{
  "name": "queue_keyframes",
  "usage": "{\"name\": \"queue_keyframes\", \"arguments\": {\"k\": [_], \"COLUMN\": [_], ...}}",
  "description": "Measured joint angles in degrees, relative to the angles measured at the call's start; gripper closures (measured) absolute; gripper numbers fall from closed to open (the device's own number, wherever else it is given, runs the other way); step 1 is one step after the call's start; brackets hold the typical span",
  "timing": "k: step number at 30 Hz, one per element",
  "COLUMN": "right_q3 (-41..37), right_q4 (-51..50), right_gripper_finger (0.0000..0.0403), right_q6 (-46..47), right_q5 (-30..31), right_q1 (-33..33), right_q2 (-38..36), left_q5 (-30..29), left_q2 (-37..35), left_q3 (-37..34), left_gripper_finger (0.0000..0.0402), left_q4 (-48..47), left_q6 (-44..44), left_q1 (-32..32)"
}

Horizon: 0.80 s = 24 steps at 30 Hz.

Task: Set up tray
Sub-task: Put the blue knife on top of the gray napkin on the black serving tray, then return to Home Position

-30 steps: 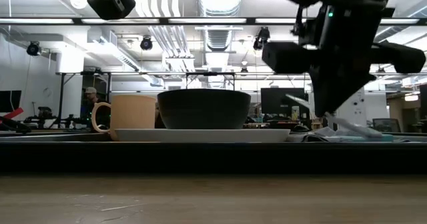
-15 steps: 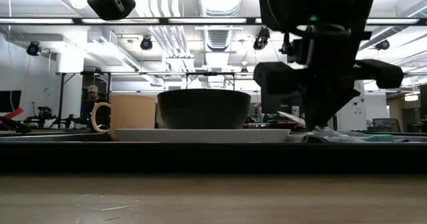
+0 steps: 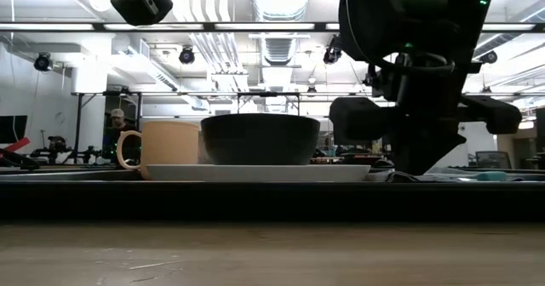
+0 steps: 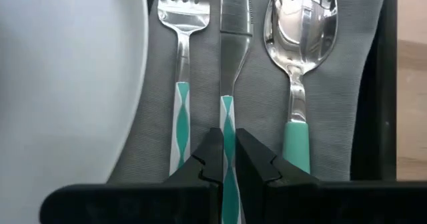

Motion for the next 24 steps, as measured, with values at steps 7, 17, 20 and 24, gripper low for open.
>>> {"name": "queue_keyframes", "arguments": {"k": [7, 17, 20, 24], "right_q3": [0.35, 3.63, 6.68, 10.13], "right_q4": [-0.55, -5.50, -13.03, -26.62], "right_gripper_finger": [0.0370, 0.0330, 0.0324, 0.0318], "right_q6": [-0.73, -3.32, -5.32, -0.15], "right_q5": [-0.03, 0.32, 4.03, 14.04], "right_q1": [0.02, 0.02, 0.45, 3.43], "right_q2": [-0.03, -2.30, -4.05, -8.61], "left_q5": [1.34, 0.51, 0.39, 0.35], "left_q2": [0.00, -0.01, -0.60, -4.39], "left_q3": [0.00, -0.02, -0.02, 1.30], "left_gripper_finger": [0.0268, 0.0268, 0.0268, 0.0268], "left_q4": [0.00, 0.23, -0.23, -4.93], "left_q6": [-0.04, 0.11, 2.52, 6.54], "left_q1": [0.00, 0.00, 0.00, 0.35]}}
